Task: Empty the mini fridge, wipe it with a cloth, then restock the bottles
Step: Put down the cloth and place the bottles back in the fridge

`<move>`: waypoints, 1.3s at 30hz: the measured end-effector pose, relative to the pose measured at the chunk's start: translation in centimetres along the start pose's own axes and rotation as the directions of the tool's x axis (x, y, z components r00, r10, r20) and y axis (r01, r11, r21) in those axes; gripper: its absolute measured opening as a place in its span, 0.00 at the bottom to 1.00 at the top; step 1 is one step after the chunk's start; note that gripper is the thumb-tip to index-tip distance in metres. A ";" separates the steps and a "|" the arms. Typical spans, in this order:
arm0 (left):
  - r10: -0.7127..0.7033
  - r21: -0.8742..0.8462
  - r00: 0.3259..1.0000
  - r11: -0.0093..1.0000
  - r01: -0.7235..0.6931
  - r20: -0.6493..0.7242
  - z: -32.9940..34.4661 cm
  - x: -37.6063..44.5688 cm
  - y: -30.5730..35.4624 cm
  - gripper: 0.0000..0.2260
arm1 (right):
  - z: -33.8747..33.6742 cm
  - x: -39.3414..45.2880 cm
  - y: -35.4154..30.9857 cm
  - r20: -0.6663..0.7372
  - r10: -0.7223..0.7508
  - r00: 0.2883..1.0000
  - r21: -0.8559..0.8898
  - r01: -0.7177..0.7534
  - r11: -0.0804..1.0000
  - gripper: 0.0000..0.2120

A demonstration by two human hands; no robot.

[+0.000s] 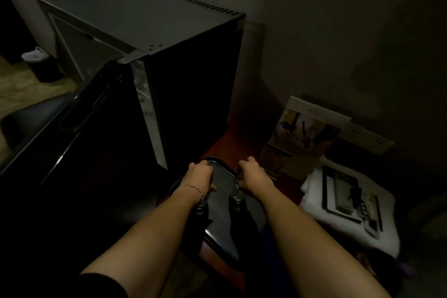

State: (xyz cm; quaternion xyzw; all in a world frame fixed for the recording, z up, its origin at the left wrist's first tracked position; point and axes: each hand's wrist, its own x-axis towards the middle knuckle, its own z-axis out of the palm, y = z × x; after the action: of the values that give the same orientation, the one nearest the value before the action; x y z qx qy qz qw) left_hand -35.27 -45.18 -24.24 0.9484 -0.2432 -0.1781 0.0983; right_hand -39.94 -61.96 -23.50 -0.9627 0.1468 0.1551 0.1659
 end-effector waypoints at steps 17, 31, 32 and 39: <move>0.169 -0.031 0.969 0.984 -0.178 -0.181 -3.6 -16.9 5.3 0.16 | -4.0 -21.7 -2.7 -0.163 0.042 0.986 -0.065 -0.053 0.996 0.12; 0.179 0.006 0.981 0.984 -0.179 -0.074 -2.0 -36.2 0.8 0.16 | 1.9 -37.4 -11.0 -0.073 0.004 0.997 0.016 -0.002 1.000 0.16; 0.189 0.008 0.979 0.982 -0.189 -0.071 -2.0 -37.2 0.3 0.16 | 2.4 -38.2 -11.8 -0.070 0.008 0.997 0.036 -0.006 0.999 0.17; 0.272 -0.050 0.960 0.960 -0.275 -0.066 -1.2 -43.8 -6.1 0.14 | 6.5 -43.7 -18.7 -0.066 0.059 0.996 0.069 -0.054 0.996 0.21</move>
State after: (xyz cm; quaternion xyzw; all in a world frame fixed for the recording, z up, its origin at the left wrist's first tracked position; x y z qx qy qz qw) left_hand -68.12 -18.07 -12.13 0.9072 -0.3636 -0.1420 0.1568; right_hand -75.02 -32.60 -9.03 -0.9569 0.1846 0.1217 0.1884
